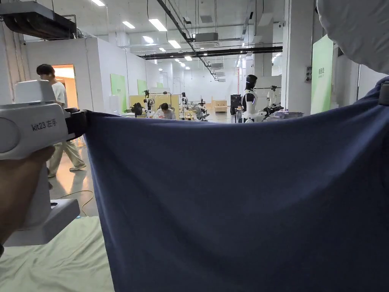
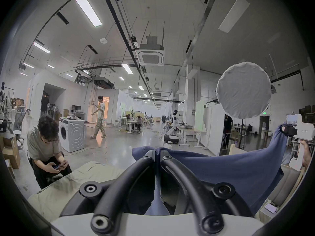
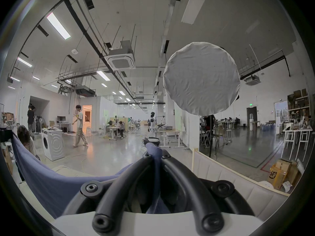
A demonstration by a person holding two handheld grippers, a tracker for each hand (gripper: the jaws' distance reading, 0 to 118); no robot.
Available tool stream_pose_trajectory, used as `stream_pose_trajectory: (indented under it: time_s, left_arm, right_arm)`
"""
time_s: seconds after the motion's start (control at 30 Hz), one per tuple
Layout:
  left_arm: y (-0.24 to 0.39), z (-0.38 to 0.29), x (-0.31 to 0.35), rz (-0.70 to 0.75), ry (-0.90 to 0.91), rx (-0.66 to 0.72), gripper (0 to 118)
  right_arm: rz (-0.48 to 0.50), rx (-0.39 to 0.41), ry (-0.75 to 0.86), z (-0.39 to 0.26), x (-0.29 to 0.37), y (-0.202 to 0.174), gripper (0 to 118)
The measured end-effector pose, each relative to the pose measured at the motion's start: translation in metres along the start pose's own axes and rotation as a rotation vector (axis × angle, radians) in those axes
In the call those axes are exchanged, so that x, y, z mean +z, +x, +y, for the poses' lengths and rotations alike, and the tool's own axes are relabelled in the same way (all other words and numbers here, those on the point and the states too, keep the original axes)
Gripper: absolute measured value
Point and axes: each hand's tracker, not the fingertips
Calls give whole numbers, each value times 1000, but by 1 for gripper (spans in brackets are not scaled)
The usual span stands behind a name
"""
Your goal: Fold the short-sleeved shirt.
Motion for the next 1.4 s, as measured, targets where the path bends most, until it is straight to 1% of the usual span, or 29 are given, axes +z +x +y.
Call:
stream_pose_trajectory:
  time_s: [0.07,0.13,0.2,0.23,0.33,0.47,0.53,0.63,0.73,0.77,0.83,1.0,1.07,1.23,1.27,1.3,1.33,1.37,1.4]
  left_arm:
    - [1,-9,-13,24,-9,-1,5]
    - [2,-20,-28,44,3,-9,5]
    - [5,-28,-41,50,-13,-13,4]
    - [7,-32,-49,53,-20,-11,4]
    - [15,-41,-72,68,-30,-52,4]
    - [19,-52,-100,69,-49,-57,3]
    - [22,-58,-115,92,-82,-112,3]
    - [20,-67,-132,92,-85,-102,3]
    - [13,-75,-152,96,-103,-72,3]
    - [11,-78,-161,100,-114,-75,3]
    - [8,-85,-176,101,-130,-104,3]
    - [11,-99,-203,116,-175,-99,3]
    - [15,-106,-210,122,-175,-110,3]
    - [17,-126,-218,112,-194,-61,3]
    - [18,-133,-217,108,-212,-60,3]
    - [18,-141,-214,104,-216,-57,3]
    - [18,-152,-208,96,-230,-65,3]
    - [18,-163,-202,100,-244,-72,3]
    - [16,-174,-195,94,-259,-58,3]
  right_arm:
    - [3,-1,-11,-9,-10,-3,3]
    - [-29,10,3,-20,-21,-9,3]
    - [-28,12,6,-29,-34,-12,3]
    - [-41,27,7,-34,-42,-15,3]
    - [-51,38,3,-46,-57,-26,3]
    - [-56,29,-14,-60,-79,-37,3]
    - [-68,27,-15,-68,-91,-42,3]
    - [-75,-7,-38,-75,-111,-45,3]
    - [-81,3,-63,-84,-128,-50,3]
    - [-78,18,-76,-88,-133,-53,3]
    - [-84,89,-91,-95,-144,-60,3]
    - [-84,80,-125,-113,-169,-70,3]
    - [-70,70,-136,-123,-174,-72,3]
    - [-44,84,-172,-149,-177,-78,3]
    - [-27,76,-184,-155,-175,-77,3]
    - [18,45,-213,-163,-173,-75,3]
    - [32,6,-263,-175,-170,-73,3]
    - [28,9,-300,-184,-166,-72,3]
    - [37,20,-263,-190,-159,-70,3]
